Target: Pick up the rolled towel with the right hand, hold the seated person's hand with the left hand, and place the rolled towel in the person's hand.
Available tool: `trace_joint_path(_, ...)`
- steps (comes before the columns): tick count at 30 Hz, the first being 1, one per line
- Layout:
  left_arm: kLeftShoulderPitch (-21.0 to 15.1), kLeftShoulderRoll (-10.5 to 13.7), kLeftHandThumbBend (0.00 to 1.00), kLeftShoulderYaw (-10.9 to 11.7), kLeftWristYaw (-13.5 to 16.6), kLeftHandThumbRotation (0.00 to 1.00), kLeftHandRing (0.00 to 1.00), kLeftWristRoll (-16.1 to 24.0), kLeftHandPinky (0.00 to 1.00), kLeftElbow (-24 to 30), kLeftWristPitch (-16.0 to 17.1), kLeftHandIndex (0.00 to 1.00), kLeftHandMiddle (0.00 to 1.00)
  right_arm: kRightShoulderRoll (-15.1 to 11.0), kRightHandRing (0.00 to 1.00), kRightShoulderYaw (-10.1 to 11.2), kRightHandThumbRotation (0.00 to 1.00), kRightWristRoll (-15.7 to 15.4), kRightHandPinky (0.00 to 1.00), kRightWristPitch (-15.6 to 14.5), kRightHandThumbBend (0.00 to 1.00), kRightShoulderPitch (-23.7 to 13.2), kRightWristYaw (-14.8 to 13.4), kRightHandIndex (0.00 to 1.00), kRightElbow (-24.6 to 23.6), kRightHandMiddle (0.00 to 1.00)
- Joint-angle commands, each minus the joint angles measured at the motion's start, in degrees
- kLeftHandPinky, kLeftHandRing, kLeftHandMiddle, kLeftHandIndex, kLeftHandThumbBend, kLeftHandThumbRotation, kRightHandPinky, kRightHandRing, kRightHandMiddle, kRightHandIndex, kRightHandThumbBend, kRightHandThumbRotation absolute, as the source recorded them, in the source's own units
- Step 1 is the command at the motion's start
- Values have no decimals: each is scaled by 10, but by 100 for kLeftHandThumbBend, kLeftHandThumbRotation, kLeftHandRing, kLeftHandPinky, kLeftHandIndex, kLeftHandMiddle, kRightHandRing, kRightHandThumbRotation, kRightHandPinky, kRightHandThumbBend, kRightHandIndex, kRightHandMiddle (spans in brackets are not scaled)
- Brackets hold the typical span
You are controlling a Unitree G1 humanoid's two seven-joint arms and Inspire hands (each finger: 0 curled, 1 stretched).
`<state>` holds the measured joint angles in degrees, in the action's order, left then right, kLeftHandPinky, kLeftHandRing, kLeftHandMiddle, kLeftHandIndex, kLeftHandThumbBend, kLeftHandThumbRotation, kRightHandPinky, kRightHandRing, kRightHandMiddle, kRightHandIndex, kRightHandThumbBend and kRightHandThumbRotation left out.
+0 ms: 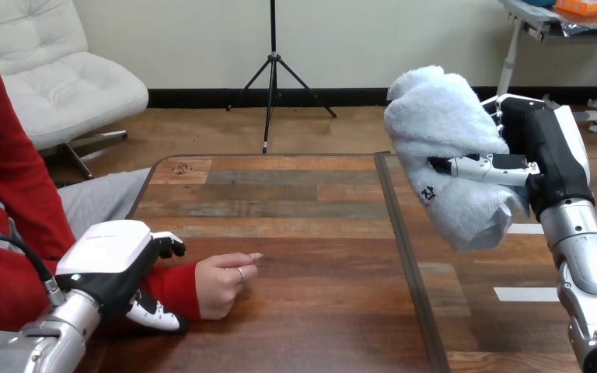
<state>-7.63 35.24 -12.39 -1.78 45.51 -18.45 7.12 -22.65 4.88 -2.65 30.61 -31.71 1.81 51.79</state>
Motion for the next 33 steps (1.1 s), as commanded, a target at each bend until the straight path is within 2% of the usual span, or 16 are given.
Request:
trace_joint_path(1,-35,0,78,-3,13,17,73,7,67,3,-13,72,74,-3,33,13,0,7,28,12,80,-23,-4,43,-45,40)
trace_joint_path(11,-38,2,77,-11,10,12,70,11,64,2,-22,70,72,-2,33,13,0,8,29,15,80,-18,-2,43,-54,40)
trace_joint_path(22,-41,9,80,-24,26,15,70,30,66,-4,-21,70,72,-1,34,16,0,14,29,11,80,-17,3,42,-59,40)
trace_joint_path(33,-41,13,82,-30,-7,24,75,39,75,8,-37,75,76,-3,33,15,0,14,28,12,81,-17,6,42,-67,39)
